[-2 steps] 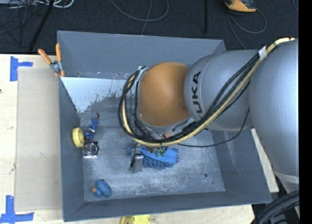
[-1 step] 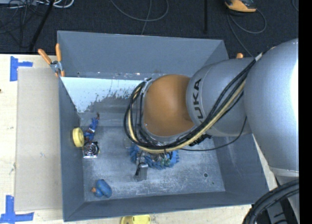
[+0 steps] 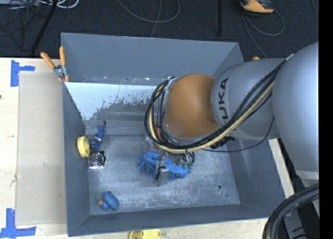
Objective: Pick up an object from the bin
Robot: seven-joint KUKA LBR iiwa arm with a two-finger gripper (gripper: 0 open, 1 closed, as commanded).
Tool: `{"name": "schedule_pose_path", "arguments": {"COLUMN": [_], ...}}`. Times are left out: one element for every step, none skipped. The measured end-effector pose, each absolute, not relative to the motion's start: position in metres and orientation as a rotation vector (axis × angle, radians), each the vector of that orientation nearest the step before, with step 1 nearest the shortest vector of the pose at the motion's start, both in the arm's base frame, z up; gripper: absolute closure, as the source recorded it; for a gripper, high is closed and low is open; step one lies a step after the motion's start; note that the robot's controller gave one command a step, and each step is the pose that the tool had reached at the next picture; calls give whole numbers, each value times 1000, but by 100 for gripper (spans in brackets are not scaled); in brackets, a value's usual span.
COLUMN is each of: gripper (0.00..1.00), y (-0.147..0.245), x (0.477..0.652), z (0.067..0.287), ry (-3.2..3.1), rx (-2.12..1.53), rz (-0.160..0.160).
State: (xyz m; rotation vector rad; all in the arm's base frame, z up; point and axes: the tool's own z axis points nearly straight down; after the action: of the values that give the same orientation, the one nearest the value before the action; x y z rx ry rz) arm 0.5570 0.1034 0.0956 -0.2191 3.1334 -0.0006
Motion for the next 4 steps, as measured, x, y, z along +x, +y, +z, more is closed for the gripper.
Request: {"name": "schedule_pose_path", "arguments": {"gripper": [100,100,100,100], "y": [77,77,77,76], "x": [569,569,568,563], "z": [70,70,71,115], "ry": [3141,3141,3142,3138], "rx": [-39,-37,-37,-49], "rz": [1,1,1,1]}}
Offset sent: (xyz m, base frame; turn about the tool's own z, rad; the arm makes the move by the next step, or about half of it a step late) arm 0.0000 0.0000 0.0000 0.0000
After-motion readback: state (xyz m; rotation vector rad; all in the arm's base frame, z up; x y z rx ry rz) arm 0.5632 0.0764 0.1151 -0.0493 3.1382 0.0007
